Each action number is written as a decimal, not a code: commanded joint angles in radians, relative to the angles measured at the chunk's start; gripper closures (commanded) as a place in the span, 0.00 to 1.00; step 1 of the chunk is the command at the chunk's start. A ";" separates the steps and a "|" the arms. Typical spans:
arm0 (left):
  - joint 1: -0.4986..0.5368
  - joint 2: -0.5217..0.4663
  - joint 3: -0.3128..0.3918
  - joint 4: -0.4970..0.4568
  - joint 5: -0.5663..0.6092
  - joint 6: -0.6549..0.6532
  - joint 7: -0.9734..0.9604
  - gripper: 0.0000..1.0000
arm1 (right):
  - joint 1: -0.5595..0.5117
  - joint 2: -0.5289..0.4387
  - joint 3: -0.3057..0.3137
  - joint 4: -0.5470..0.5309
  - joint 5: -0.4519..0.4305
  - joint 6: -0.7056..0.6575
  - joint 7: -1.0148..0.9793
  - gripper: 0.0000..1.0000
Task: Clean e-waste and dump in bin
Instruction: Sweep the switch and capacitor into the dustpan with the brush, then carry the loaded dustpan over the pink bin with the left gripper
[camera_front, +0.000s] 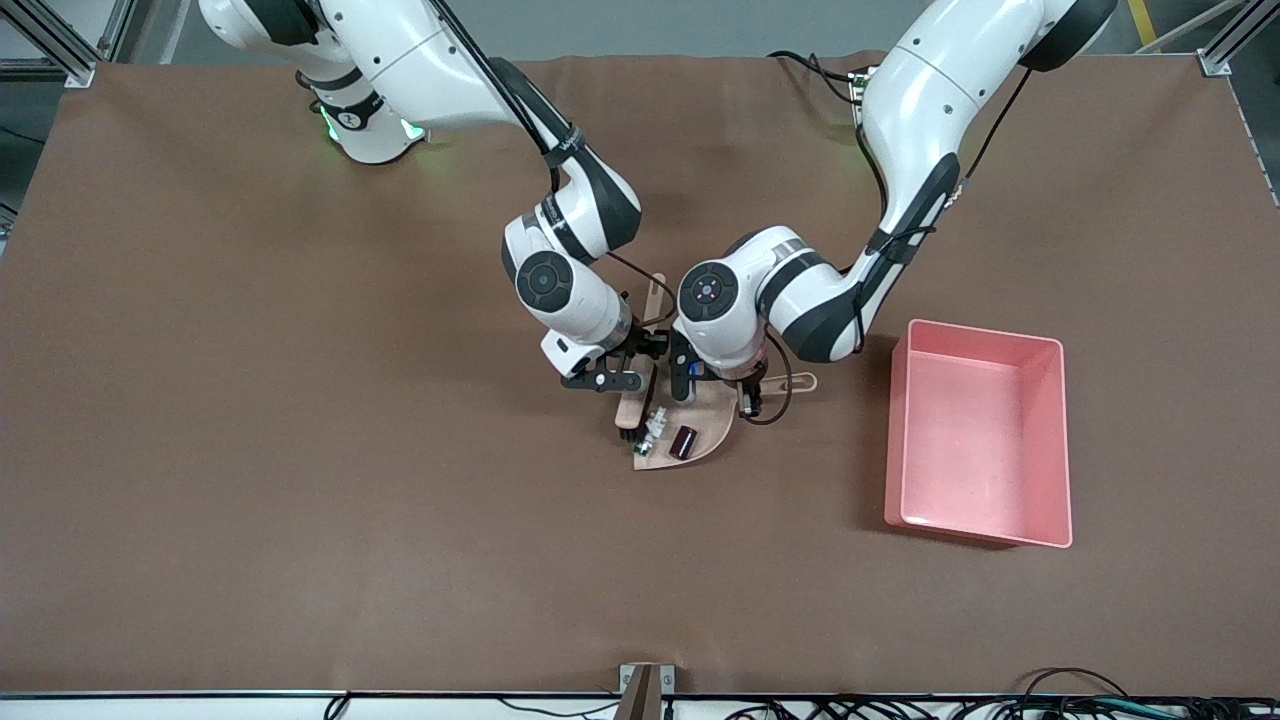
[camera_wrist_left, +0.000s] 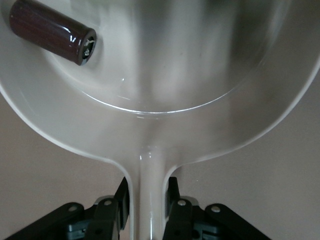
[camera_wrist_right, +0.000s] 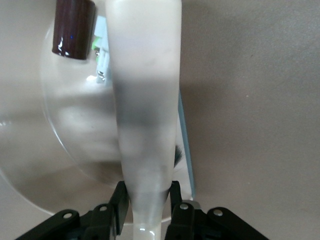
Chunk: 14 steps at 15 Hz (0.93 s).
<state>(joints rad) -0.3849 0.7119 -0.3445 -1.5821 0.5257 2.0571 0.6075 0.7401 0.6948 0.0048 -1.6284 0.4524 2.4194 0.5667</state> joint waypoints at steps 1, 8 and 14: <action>-0.008 0.017 0.001 0.019 0.011 -0.026 -0.005 1.00 | 0.007 0.008 -0.008 0.048 0.022 -0.014 0.045 1.00; 0.026 -0.003 0.004 0.085 0.002 -0.029 -0.003 1.00 | -0.088 -0.018 -0.080 0.202 -0.070 -0.367 0.010 1.00; 0.076 -0.120 -0.005 0.096 -0.079 -0.121 0.069 1.00 | -0.269 -0.107 -0.091 0.145 -0.227 -0.462 -0.170 1.00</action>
<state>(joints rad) -0.3429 0.6699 -0.3412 -1.4717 0.4947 1.9787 0.6204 0.5266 0.6443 -0.0998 -1.4205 0.2683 1.9658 0.4613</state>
